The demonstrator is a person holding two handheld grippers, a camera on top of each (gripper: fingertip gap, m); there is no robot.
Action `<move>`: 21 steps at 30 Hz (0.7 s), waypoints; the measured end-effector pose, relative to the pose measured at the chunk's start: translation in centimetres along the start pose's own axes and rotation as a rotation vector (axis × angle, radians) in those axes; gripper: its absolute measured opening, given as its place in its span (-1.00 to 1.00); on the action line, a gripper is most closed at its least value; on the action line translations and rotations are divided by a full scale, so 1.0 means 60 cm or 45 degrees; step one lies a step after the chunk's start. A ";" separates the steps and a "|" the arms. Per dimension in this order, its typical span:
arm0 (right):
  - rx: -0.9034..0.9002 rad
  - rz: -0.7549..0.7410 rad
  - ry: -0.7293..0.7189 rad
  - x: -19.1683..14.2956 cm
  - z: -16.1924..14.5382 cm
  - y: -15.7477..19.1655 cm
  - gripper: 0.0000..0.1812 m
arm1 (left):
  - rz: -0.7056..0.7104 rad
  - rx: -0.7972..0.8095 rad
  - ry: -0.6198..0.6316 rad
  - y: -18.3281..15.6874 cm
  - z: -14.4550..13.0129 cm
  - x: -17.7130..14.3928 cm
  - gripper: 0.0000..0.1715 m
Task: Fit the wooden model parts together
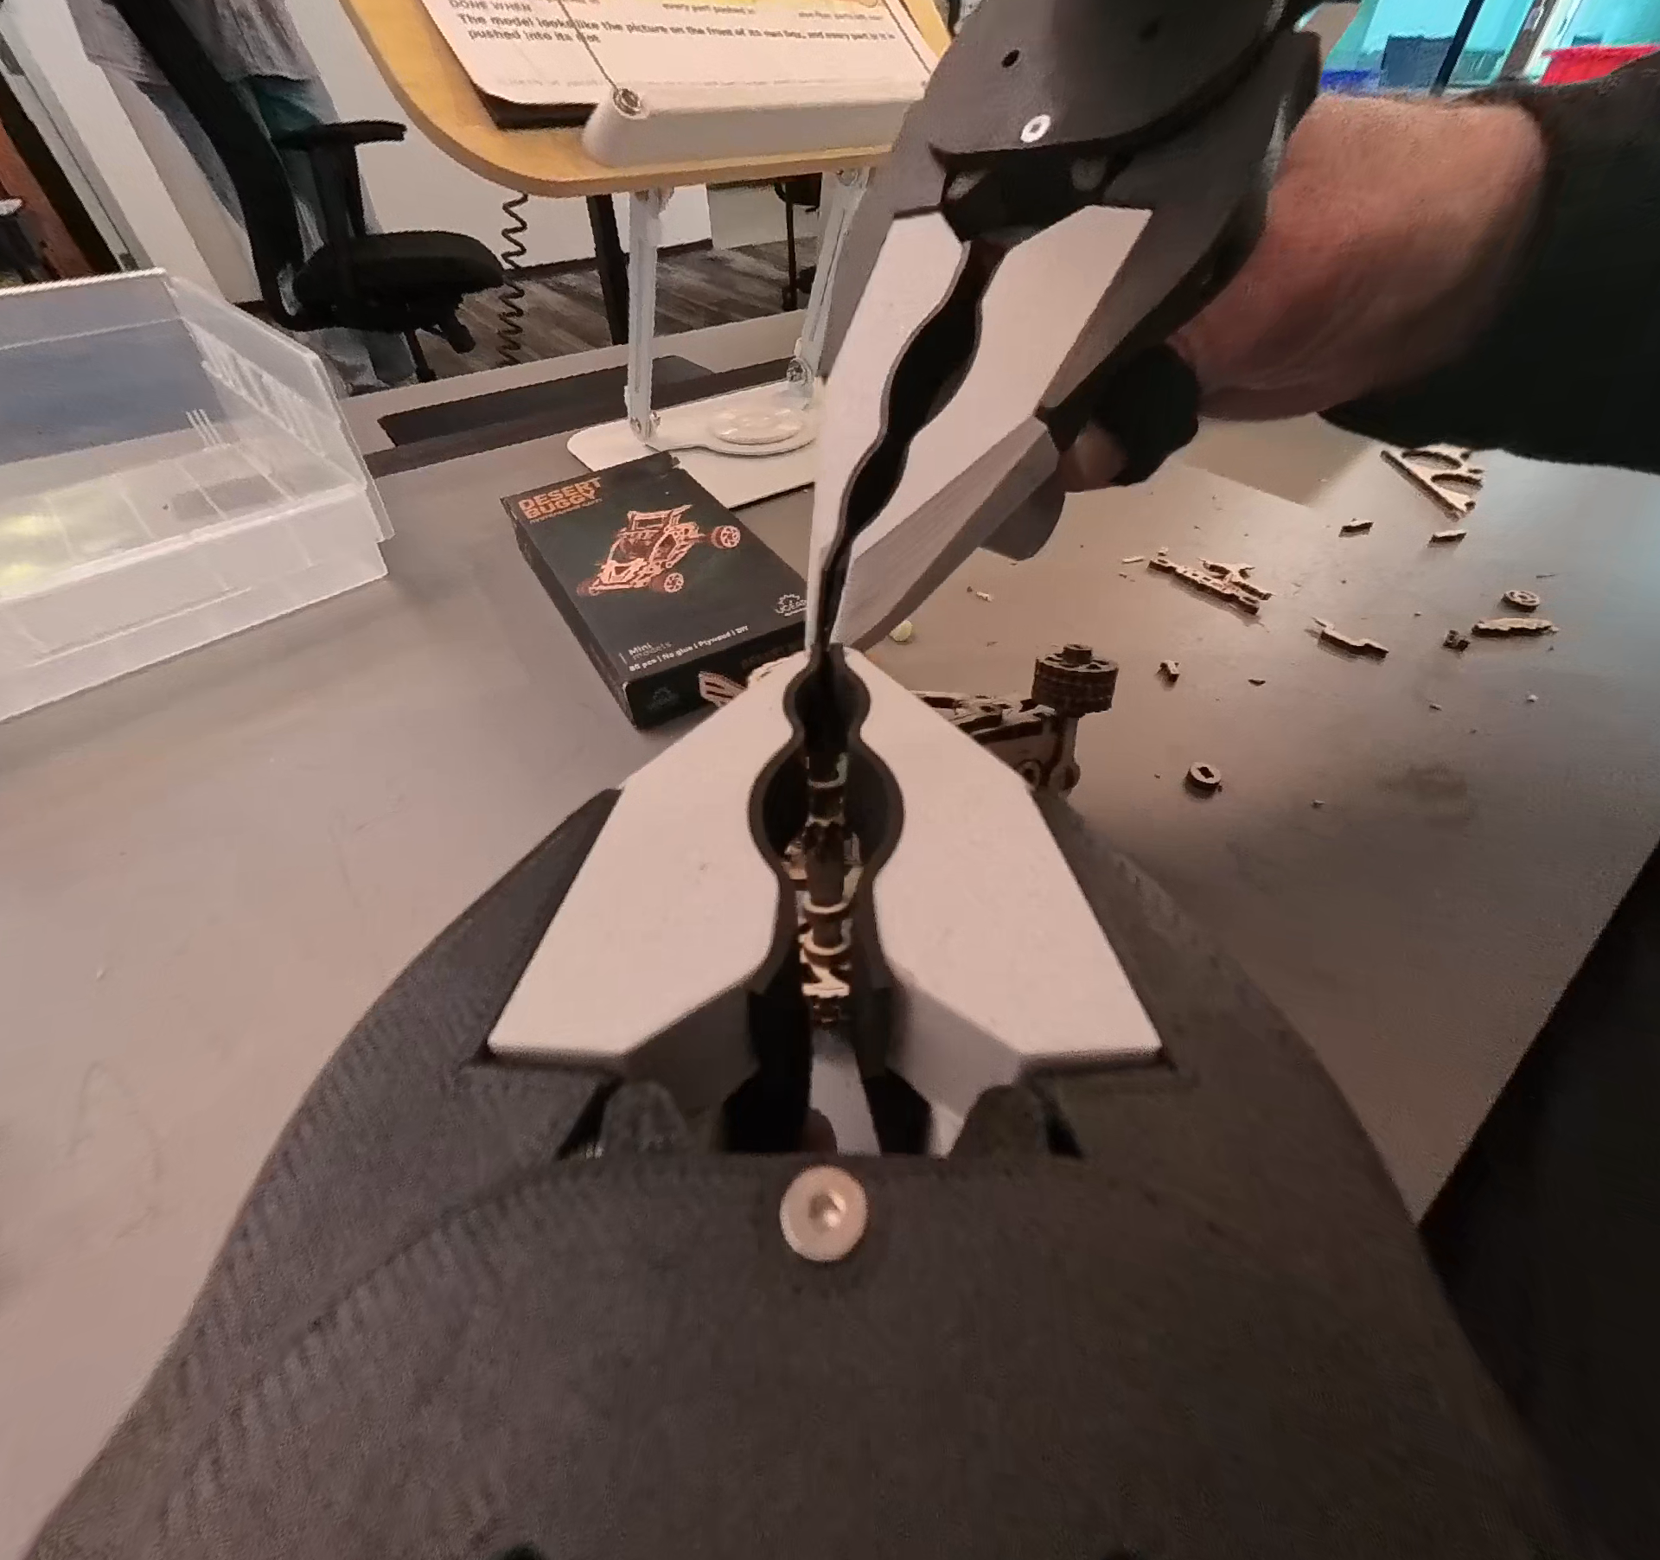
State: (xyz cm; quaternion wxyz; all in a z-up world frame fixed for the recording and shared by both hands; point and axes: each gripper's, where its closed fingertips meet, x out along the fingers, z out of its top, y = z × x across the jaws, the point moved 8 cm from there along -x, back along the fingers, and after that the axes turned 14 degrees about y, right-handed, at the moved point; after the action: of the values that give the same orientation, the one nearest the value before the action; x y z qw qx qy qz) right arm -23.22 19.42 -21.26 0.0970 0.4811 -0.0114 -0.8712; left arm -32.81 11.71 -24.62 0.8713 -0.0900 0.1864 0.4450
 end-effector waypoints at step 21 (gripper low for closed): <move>0.068 0.037 -0.053 -0.029 -0.010 0.011 -0.66 | -0.182 -0.103 0.070 0.020 -0.027 -0.034 -0.58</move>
State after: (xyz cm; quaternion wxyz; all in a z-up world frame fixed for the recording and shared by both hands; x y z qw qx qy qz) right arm -21.71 19.14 -20.04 0.0966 0.4650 -0.0436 -0.8790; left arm -35.29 10.40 -25.28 0.8911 -0.1503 0.1852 0.3861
